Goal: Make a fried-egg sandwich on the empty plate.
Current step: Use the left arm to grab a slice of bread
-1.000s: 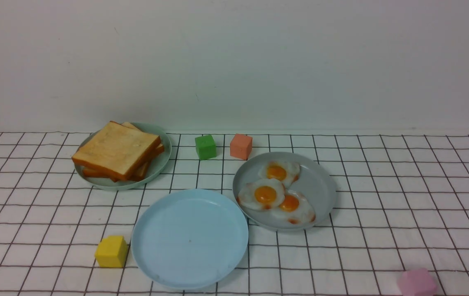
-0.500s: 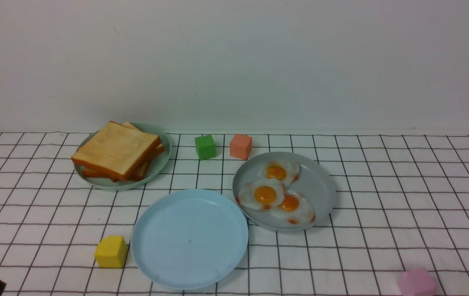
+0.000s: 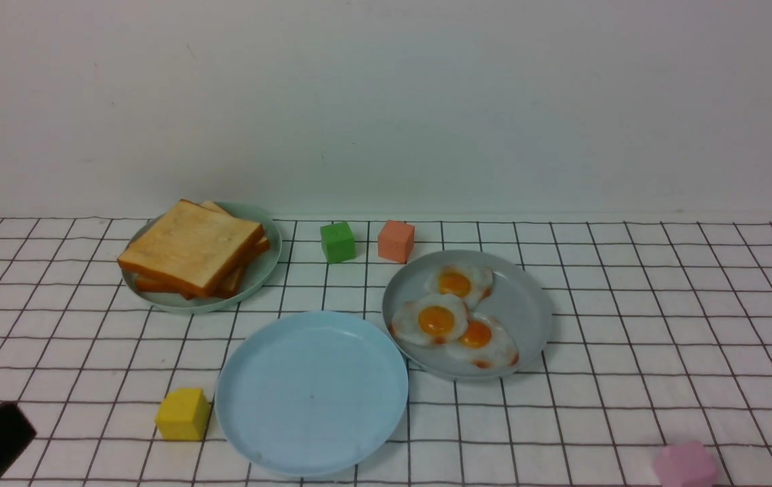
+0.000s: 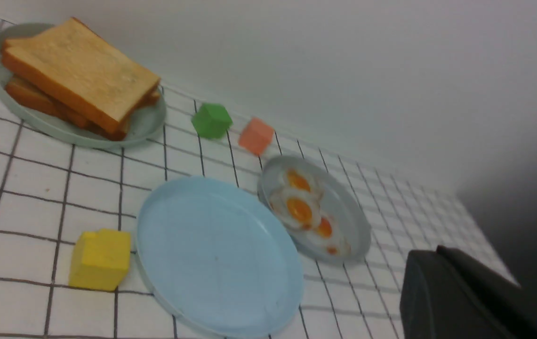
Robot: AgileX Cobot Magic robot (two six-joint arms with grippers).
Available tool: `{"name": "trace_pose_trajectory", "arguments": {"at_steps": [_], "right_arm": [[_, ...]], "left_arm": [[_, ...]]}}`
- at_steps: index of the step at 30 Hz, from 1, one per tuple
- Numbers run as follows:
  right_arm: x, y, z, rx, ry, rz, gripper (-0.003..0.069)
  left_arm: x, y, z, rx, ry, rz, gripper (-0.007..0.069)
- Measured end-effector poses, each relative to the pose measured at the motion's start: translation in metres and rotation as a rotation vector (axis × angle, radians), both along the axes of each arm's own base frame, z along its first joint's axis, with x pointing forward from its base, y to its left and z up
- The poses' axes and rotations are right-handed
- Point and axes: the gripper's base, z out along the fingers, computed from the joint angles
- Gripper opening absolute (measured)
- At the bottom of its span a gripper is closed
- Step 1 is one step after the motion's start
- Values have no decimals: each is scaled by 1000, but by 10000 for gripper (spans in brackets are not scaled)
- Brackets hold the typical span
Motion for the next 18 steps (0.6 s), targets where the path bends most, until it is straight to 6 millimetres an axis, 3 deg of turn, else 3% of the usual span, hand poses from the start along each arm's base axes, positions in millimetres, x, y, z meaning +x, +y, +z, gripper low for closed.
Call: {"name": "trace_pose_trajectory", "arguments": {"at_steps": [6, 8, 12, 16, 18], "right_arm": [[0, 0, 0, 0, 0, 0, 38], [0, 0, 0, 0, 0, 0, 38], [0, 0, 0, 0, 0, 0, 38], [1, 0, 2, 20, -24, -2, 38], [2, 3, 5, 187, -79, -19, 38]], "left_arm": [[33, -17, 26, 250, 170, -212, -11], [41, -20, 27, 283, 222, -234, -11], [75, -30, 28, 371, 367, -263, -10], [85, -34, 25, 377, 396, -272, -10], [88, -35, 23, 385, 411, -273, -10]]}}
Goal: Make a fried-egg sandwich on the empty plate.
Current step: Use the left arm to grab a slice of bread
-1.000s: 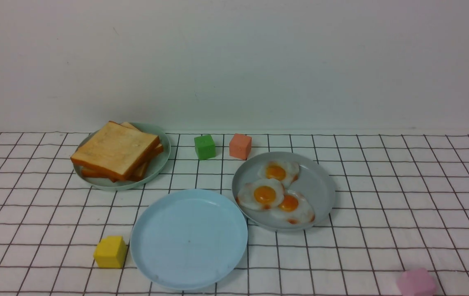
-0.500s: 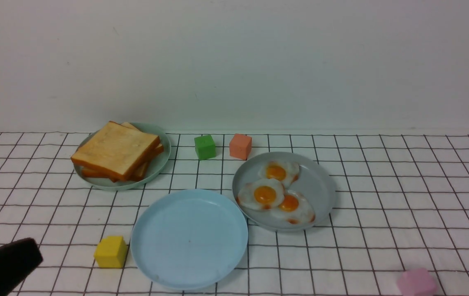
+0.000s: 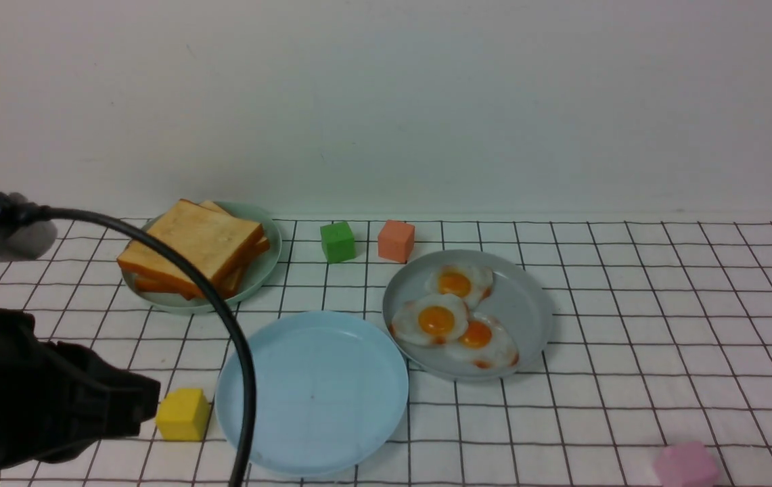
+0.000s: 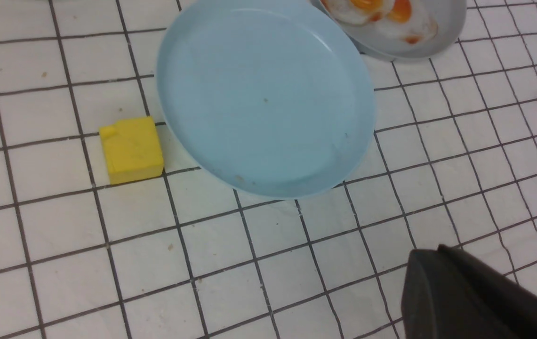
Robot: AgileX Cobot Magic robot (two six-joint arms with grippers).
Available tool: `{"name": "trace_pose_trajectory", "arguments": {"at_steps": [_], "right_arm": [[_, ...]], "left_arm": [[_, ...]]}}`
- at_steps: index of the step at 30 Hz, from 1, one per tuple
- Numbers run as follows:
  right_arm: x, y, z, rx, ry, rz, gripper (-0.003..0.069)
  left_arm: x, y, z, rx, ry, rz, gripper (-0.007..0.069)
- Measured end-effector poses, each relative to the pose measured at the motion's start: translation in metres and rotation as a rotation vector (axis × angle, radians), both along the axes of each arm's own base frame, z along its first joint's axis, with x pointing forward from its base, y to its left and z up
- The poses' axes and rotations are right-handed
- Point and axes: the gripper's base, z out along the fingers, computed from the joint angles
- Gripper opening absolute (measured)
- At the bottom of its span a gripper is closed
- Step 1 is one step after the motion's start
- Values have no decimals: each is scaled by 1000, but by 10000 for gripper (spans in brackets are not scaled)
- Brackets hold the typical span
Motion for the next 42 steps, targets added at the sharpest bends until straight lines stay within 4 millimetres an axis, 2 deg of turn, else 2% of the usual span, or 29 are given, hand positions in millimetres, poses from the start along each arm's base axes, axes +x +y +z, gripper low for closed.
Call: {"name": "trace_pose_trajectory", "arguments": {"at_steps": [5, 9, 11, 15, 18, 19, 20, 21, 22, 24, 25, 26, 31, 35, 38, 42], "right_arm": [[2, 1, 15, 410, -151, -46, 43], [2, 0, 21, 589, -216, -69, 49], [2, 1, 24, 602, -199, -58, 49], [-7, 13, 61, 464, -109, 88, 34], [-13, 24, 103, 256, 43, 261, 12], [-14, 25, 106, 251, 57, 266, 12], [-12, 30, 124, 140, 184, 360, 6], [-11, 32, 133, 99, 232, 393, 5], [-11, 32, 138, 83, 231, 404, 5], [-3, 35, 158, -4, 370, 467, 5], [-1, 35, 158, -12, 393, 476, 5], [4, 36, 165, -41, 438, 490, 5], [17, 39, 175, -74, 482, 530, 5], [19, 40, 174, -88, 494, 547, 7], [19, 40, 174, -96, 496, 548, 8], [19, 39, 173, -111, 497, 541, 10]], "left_arm": [[2, 0, -3, 31, 8, -5, -6], [8, -1, -9, 43, 39, -6, -6], [15, -4, -14, 54, 71, -7, -6], [40, -7, -20, 83, 142, 6, -6], [67, -7, -20, 109, 164, 32, -6], [71, -7, -21, 113, 172, 34, -6], [90, -5, -21, 131, 175, 52, -6], [102, -5, -21, 145, 174, 62, -6], [105, -4, -19, 149, 164, 65, -6], [135, -4, -22, 204, 151, 72, -6], [139, -4, -25, 211, 158, 71, -6], [157, -5, -26, 259, 141, 65, -6], [212, -10, -40, 353, 129, 48, -1], [236, -14, -49, 374, 124, 43, 20], [254, -16, -61, 415, 116, 21, 79], [274, -17, -81, 488, 73, -22, 260]]}}
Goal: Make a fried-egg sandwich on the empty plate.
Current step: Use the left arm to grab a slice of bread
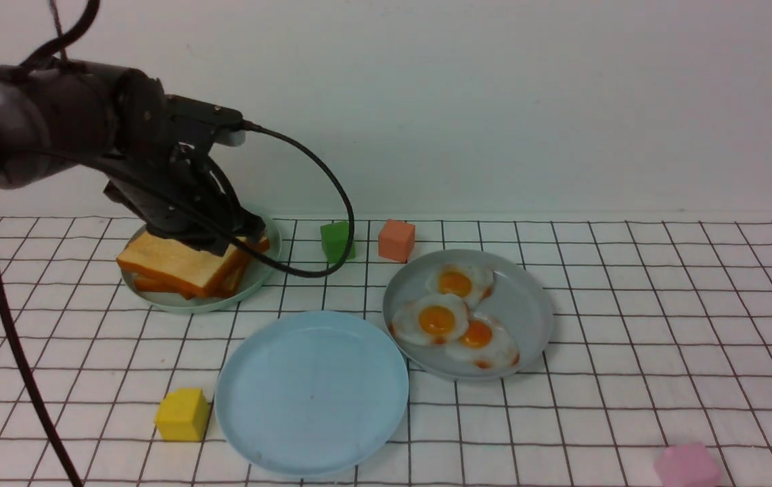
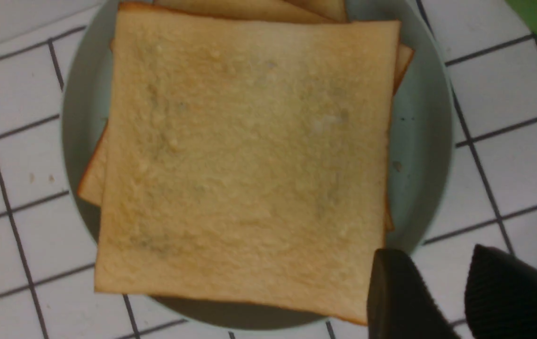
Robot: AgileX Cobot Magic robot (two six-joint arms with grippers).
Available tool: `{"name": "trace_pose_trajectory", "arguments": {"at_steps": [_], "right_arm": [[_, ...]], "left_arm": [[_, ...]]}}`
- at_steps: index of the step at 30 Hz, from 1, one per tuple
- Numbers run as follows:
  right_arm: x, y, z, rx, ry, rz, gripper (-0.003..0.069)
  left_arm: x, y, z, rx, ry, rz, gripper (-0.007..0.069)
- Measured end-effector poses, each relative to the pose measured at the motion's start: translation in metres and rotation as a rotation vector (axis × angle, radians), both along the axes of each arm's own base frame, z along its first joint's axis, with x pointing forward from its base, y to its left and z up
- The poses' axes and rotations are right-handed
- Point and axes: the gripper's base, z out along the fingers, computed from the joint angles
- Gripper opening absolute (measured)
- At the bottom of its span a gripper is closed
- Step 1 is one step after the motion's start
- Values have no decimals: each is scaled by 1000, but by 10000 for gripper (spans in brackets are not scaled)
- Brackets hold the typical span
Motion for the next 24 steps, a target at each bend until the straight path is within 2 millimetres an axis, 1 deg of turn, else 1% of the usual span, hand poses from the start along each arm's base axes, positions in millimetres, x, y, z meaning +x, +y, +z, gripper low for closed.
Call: {"name": "trace_pose_trajectory", "arguments": {"at_steps": [1, 2, 5, 8, 10, 13, 16, 20, 21, 22, 23, 24], "right_arm": [[0, 0, 0, 0, 0, 0, 10], [0, 0, 0, -1, 0, -1, 10], [0, 0, 0, -1, -1, -1, 10], [0, 0, 0, 0, -5, -2, 10], [1, 0, 1, 2, -10, -4, 11], [1, 0, 1, 4, -17, -6, 13], [2, 0, 1, 5, -20, -8, 14], [2, 0, 1, 5, -20, -8, 17], [2, 0, 1, 5, -21, -8, 18], [2, 0, 1, 5, -21, -8, 19], [2, 0, 1, 5, -21, -8, 19], [2, 0, 1, 5, -21, -8, 20]], "left_arm": [[1, 0, -1, 2, -2, -1, 260], [5, 0, -7, 23, -12, -12, 314], [12, 1, -20, 63, -41, -38, 400], [19, 1, -31, 95, -68, -64, 440], [22, 1, -40, 106, -66, -73, 448], [24, 0, -51, 112, -45, -76, 449], [26, 0, -51, 114, -44, -76, 442], [26, 0, -54, 123, -36, -79, 404], [26, 1, -54, 127, -28, -79, 357], [26, 1, -54, 129, -27, -79, 329], [26, 1, -54, 129, -25, -79, 323], [25, 1, -53, 131, -19, -77, 281]]}}
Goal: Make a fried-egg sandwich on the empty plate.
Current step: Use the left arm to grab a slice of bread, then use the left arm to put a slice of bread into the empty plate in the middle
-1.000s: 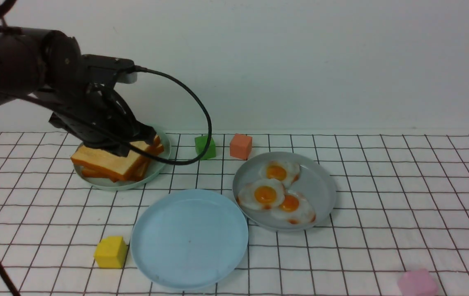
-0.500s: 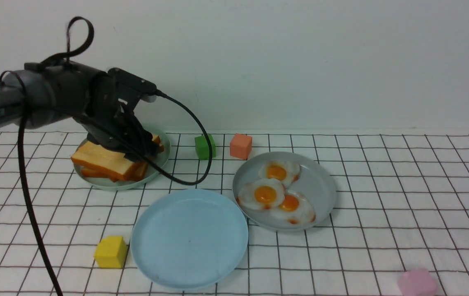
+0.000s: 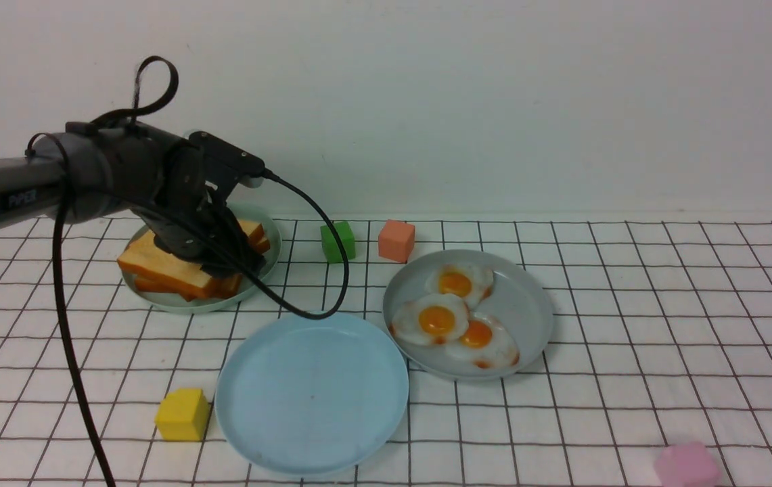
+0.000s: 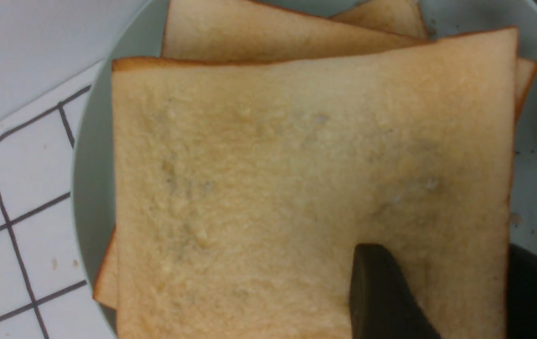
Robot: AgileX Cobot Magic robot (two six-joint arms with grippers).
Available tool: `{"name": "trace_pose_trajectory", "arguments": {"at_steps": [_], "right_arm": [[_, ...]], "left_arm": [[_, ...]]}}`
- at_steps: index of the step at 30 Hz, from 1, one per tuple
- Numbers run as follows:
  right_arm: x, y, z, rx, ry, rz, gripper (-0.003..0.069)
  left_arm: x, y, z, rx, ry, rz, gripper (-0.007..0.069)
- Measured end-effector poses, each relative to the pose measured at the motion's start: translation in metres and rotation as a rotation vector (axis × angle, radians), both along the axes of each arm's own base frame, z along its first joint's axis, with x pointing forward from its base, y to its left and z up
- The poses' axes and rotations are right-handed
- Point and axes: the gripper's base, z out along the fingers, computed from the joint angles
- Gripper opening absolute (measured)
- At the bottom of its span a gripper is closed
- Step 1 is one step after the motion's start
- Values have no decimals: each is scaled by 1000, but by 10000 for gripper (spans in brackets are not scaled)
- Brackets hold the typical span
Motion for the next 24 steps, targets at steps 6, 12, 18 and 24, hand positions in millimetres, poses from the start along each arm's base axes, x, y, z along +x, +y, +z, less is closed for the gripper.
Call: {"name": "trace_pose_trajectory", "arguments": {"at_steps": [6, 12, 18, 24], "right_arm": [[0, 0, 0, -1, 3, 1, 25], [-2, 0, -2, -7, 24, 9, 29], [-2, 0, -2, -8, 28, 10, 31], [-4, -1, -2, -12, 23, 10, 32]], "left_arm": [[-10, -5, 18, 8, 15, -5, 143], [-45, -31, 89, -32, -60, -43, 24], [-118, -73, 129, -97, -69, -149, 24], [-165, -106, 96, -60, 36, -277, 24]]}}
